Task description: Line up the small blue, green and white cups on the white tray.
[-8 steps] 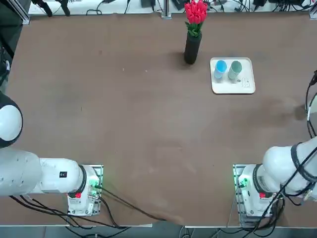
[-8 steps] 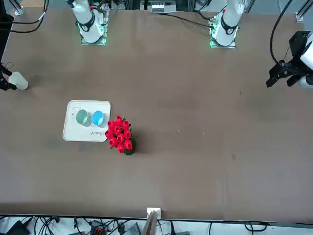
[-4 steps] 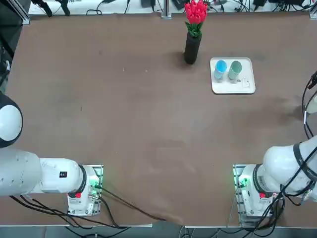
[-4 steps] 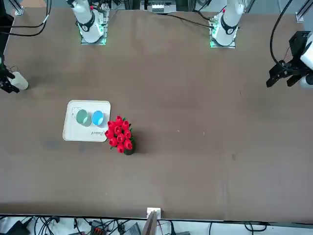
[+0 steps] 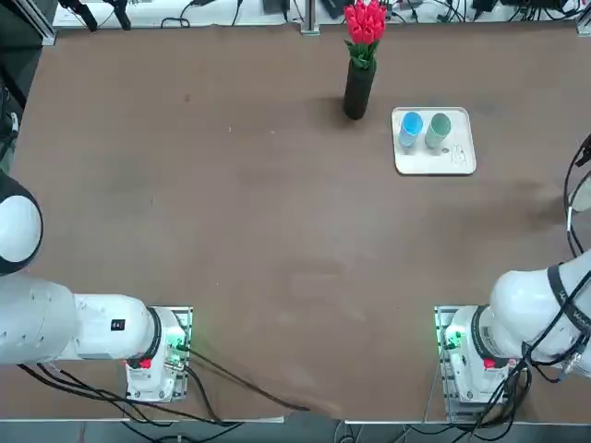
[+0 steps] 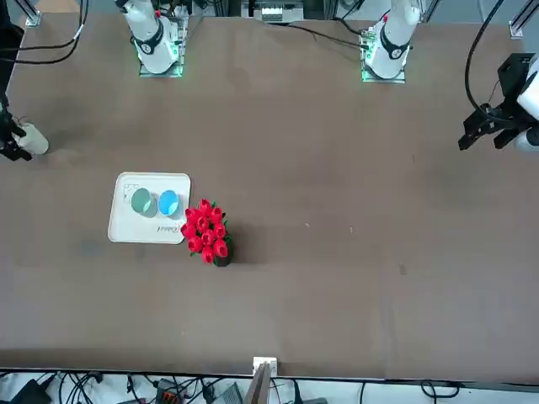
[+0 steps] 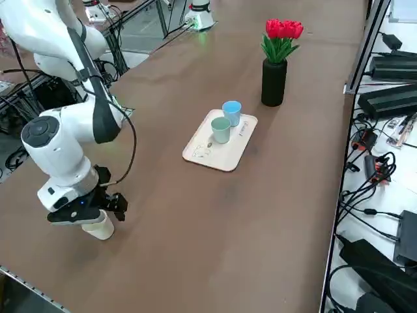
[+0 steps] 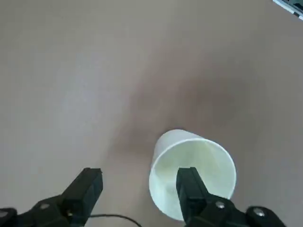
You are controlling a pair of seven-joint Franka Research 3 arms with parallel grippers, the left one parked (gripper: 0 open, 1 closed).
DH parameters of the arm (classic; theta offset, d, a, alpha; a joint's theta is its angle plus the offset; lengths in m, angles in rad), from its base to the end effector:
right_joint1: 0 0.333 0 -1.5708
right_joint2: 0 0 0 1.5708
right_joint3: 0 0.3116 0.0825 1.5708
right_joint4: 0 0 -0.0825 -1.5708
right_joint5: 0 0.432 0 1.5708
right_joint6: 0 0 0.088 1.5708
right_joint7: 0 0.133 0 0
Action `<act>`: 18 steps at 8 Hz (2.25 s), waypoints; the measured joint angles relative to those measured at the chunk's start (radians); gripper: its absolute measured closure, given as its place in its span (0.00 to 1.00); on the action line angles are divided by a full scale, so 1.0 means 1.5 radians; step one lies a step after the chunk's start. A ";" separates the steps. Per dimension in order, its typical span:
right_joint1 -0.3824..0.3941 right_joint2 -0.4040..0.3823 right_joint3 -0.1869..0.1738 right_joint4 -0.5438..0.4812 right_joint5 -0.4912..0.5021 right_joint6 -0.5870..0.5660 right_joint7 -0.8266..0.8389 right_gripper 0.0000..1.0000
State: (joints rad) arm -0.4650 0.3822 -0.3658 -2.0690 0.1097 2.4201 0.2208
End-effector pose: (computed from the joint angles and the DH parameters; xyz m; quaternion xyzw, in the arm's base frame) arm 0.4162 -0.4584 0.1905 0.8494 -0.5268 -0.0101 0.0291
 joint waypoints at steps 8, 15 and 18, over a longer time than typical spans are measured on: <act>-0.024 0.012 0.001 0.000 0.037 0.007 0.000 0.89; -0.016 -0.005 0.018 0.097 0.079 -0.194 0.001 0.98; 0.044 -0.022 0.025 0.199 0.095 -0.365 0.112 0.98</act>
State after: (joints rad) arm -0.3986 0.3487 -0.3288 -1.7709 0.2521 1.8724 0.3890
